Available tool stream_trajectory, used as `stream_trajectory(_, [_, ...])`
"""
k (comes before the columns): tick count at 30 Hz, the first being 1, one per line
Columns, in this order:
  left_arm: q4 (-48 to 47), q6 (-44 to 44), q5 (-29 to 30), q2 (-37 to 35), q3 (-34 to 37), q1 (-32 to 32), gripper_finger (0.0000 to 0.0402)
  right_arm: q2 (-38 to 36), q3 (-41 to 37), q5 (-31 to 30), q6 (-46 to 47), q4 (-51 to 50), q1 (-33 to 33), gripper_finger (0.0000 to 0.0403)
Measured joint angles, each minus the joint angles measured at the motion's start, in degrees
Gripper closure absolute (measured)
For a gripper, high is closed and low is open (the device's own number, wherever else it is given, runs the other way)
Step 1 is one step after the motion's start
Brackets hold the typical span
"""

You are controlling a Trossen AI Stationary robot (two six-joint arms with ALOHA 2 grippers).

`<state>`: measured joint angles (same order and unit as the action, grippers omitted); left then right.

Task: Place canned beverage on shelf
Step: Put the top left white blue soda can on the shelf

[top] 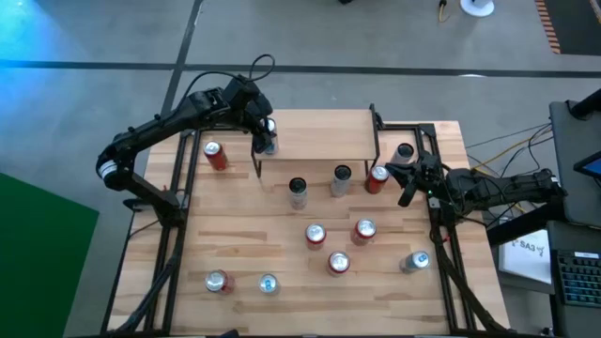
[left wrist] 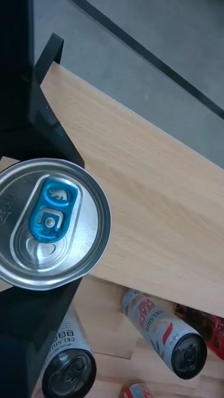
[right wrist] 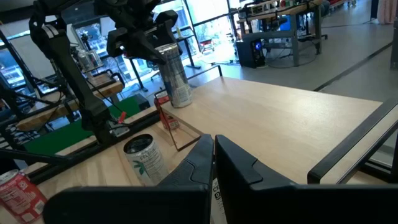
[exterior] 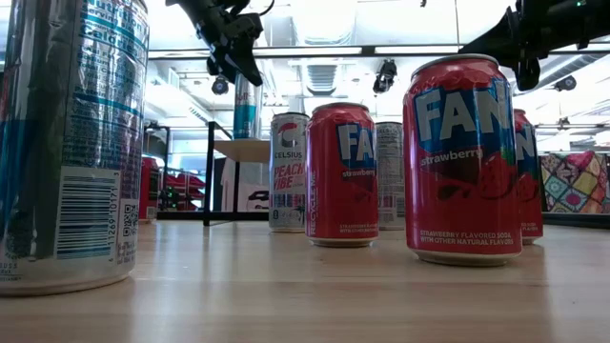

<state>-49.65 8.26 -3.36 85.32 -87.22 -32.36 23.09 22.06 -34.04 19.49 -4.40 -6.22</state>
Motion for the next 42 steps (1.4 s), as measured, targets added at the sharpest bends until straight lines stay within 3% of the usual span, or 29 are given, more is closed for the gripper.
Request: stream_trajectory(42, [-1.0,-1.8,-0.2,0.1,0.0,0.0,0.0141,0.0,0.0,0.0,0.0,0.0,0.0,0.0394])
